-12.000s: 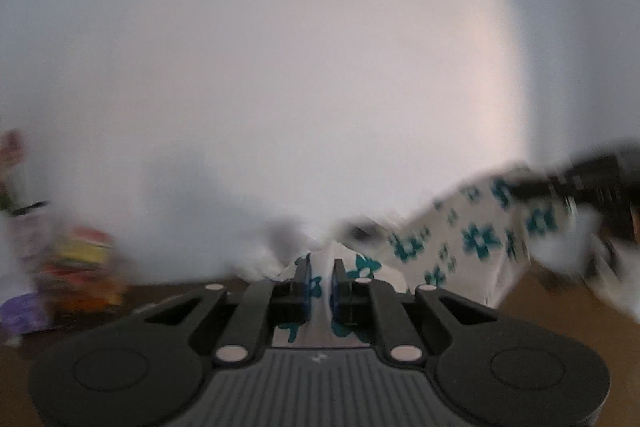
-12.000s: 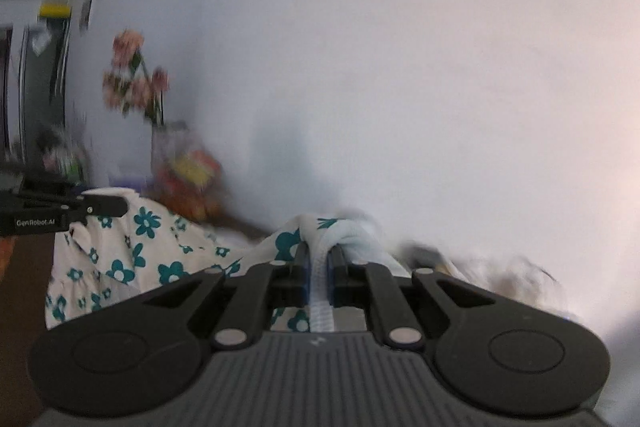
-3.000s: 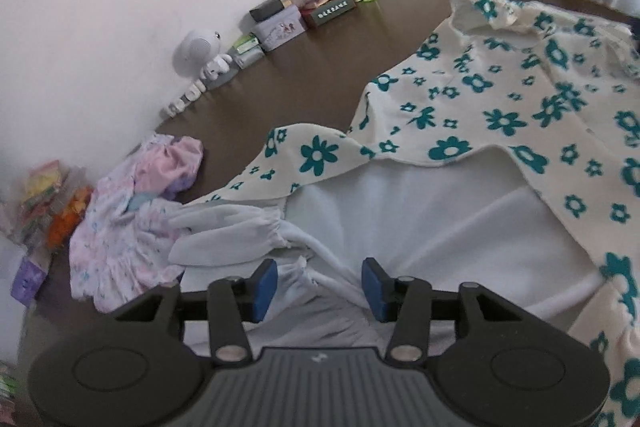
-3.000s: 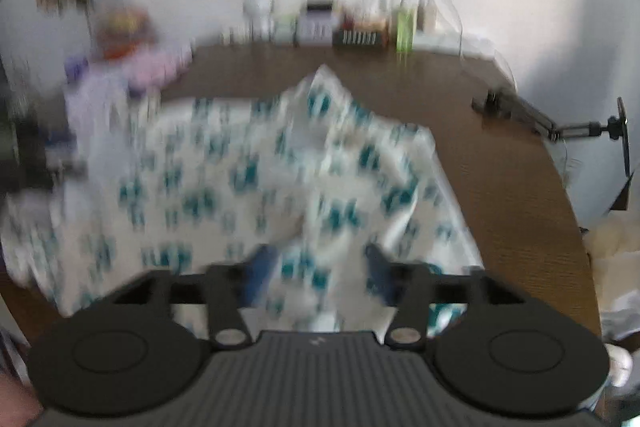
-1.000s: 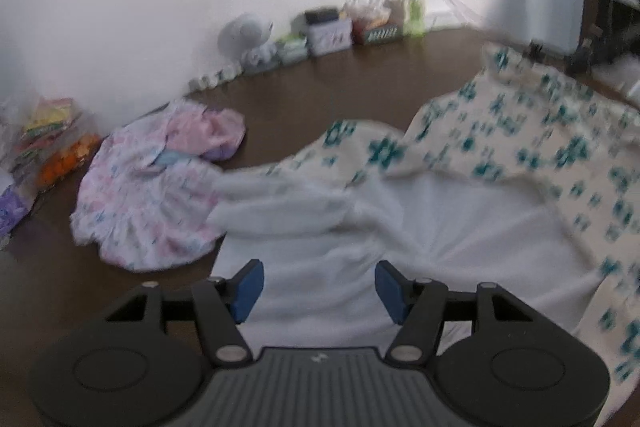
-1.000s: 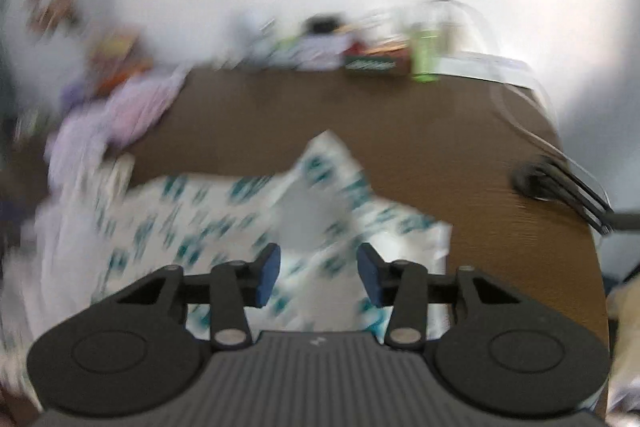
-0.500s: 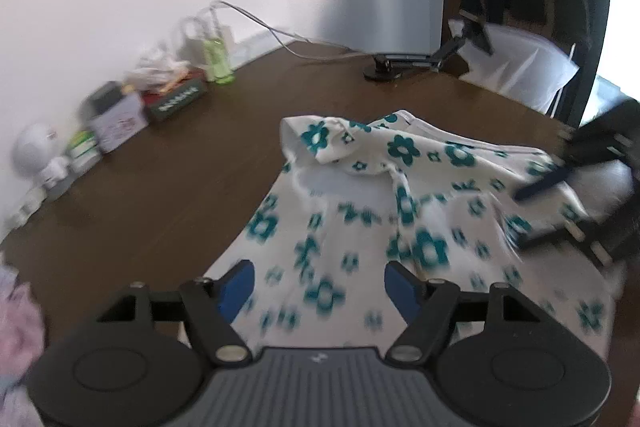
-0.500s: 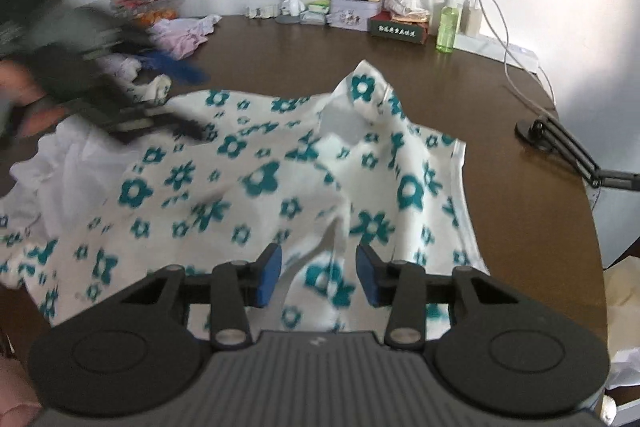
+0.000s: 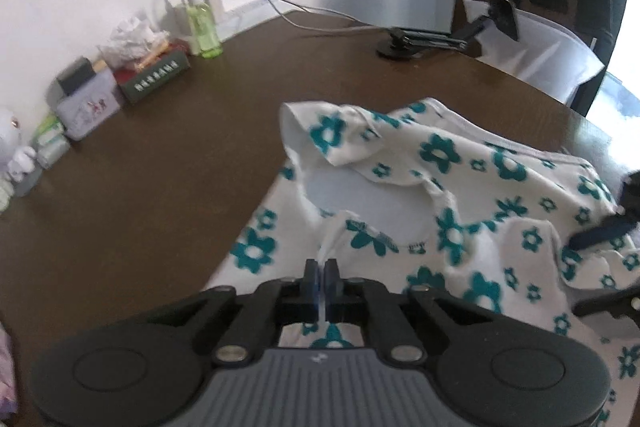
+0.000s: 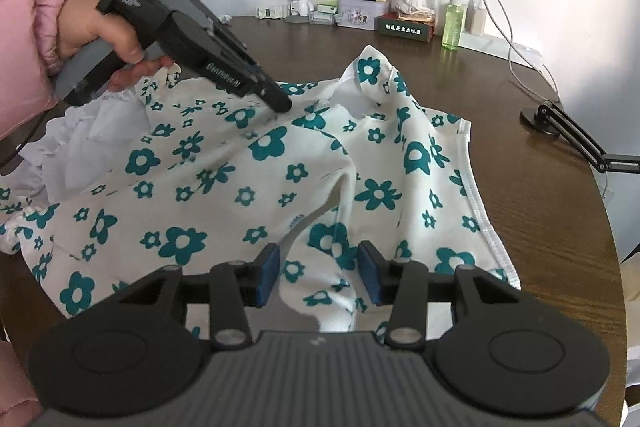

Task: Fold clothes
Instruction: 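Move the left gripper over the garment toward the right gripper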

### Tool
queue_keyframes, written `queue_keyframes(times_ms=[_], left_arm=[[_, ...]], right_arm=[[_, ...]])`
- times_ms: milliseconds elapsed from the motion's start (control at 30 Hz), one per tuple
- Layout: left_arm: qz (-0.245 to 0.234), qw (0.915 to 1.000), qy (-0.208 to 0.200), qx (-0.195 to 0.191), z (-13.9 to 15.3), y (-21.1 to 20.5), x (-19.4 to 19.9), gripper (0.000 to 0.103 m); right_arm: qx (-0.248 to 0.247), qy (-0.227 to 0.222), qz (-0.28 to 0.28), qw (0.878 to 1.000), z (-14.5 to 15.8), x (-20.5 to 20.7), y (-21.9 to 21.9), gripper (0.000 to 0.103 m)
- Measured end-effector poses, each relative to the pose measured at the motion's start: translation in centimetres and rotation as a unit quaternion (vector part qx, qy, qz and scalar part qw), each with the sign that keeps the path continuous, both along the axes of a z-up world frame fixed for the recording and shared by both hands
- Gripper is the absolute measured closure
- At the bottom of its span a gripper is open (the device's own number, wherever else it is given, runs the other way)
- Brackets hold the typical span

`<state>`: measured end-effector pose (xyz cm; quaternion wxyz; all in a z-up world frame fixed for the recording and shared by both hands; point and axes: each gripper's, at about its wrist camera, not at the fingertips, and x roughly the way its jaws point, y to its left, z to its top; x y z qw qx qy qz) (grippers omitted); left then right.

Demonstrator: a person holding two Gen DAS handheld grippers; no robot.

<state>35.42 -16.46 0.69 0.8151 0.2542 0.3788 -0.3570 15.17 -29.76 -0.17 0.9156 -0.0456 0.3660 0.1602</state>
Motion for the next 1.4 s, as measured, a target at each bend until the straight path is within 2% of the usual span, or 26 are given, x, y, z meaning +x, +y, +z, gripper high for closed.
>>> queue_keyframes(times_ms=[133,233,300,333,400,433,467,567,633,667,700,733,767,833,933,967,1000,1033,1067,1133,1200,1267,1300,1400], left_arm=[[0.018,0.9992,-0.037,-0.003,1.4,0.1,1.4,0.102],[0.032,0.9982,-0.048,0.015,1.0,-0.3,2.5,0.101],[0.036,0.9985,-0.033,0.026,0.4,-0.5,2.9,0.091],[0.033,0.999,-0.026,0.014,0.4,-0.3,2.8,0.087],[0.023,0.9994,-0.015,-0.021,0.9,0.0,2.4,0.073],[0.017,0.9989,-0.01,-0.043,1.3,0.2,2.1,0.06],[0.01,0.9979,-0.008,-0.063,1.7,0.3,1.7,0.053],[-0.038,0.995,0.004,-0.092,2.6,-0.7,0.0,0.053],[-0.076,0.9943,0.005,-0.075,2.4,-1.9,-1.6,0.053],[-0.096,0.9934,0.003,-0.063,2.2,-2.5,-2.6,0.053],[-0.111,0.9926,0.005,-0.049,1.6,-2.9,-3.4,0.053],[-0.125,0.9915,0.007,-0.035,1.1,-3.3,-4.2,0.054],[-0.133,0.991,0.013,-0.016,0.3,-3.6,-4.8,0.058],[-0.145,0.9888,0.023,0.022,-1.4,-3.7,-6.0,0.064],[-0.141,0.9892,0.04,0.002,-1.4,-2.3,-6.8,0.065],[-0.142,0.989,0.04,-0.01,-1.0,-1.5,-7.3,0.064],[-0.143,0.9887,0.04,-0.021,-0.5,-0.6,-7.8,0.063],[-0.144,0.9883,0.04,-0.033,-0.1,0.3,-8.2,0.058],[-0.142,0.988,0.04,-0.046,0.4,1.7,-8.9,0.054],[-0.135,0.9879,0.037,-0.066,1.4,4.5,-10.2,0.051],[-0.118,0.9897,0.043,-0.07,1.8,7.0,-11.2,0.05],[-0.103,0.99,0.069,-0.068,1.7,9.5,-12.4,0.05],[-0.095,0.9898,0.082,-0.067,1.6,10.8,-13.0,0.049],[-0.085,0.9897,0.106,-0.044,0.7,13.0,-14.9,0.047]], right_arm=[[0.008,-0.004,-0.007,1.0,-0.1,-0.5,-0.1,0.059],[0.009,-0.007,-0.014,1.0,0.0,-0.8,0.0,0.059],[0.003,-0.015,-0.022,1.0,0.2,-0.9,0.1,0.059],[0.0,-0.019,-0.026,0.999,0.3,-0.9,0.2,0.06],[-0.006,-0.028,-0.034,0.999,0.5,-1.0,0.3,0.06],[-0.009,-0.032,-0.038,0.999,0.6,-1.0,0.3,0.06],[-0.013,-0.036,-0.042,0.998,0.8,-1.0,0.4,0.06],[-0.049,-0.039,-0.028,0.998,1.0,0.0,1.3,0.06],[-0.081,-0.036,-0.021,0.996,1.0,1.2,2.1,0.062],[-0.095,-0.035,-0.019,0.995,0.9,1.8,2.4,0.068],[-0.108,-0.032,-0.014,0.994,0.7,2.3,2.6,0.082],[-0.118,-0.03,-0.017,0.992,0.6,2.7,2.7,0.091],[-0.128,-0.028,-0.021,0.991,0.5,3.0,2.7,0.096],[-0.135,-0.025,-0.027,0.99,0.5,3.4,2.4,0.096],[-0.129,-0.022,-0.037,0.991,0.8,3.3,1.5,0.095],[-0.114,-0.018,-0.031,0.993,1.0,3.0,1.3,0.086],[-0.097,-0.022,-0.028,0.995,1.5,2.4,0.9,0.067],[-0.082,-0.029,-0.028,0.996,2.0,1.7,0.6,0.057],[-0.068,-0.033,-0.028,0.997,2.5,1.1,0.3,0.051],[-0.026,-0.035,-0.016,0.999,3.5,-0.4,-0.3,0.051],[0.022,-0.021,0.009,0.999,3.9,-1.7,-0.4,0.056],[0.051,0.003,0.039,0.998,3.8,-2.4,0.1,0.057],[0.053,0.015,0.053,0.997,3.5,-2.7,0.6,0.057],[0.012,0.038,0.056,0.998,2.3,-2.9,2.0,0.058]])
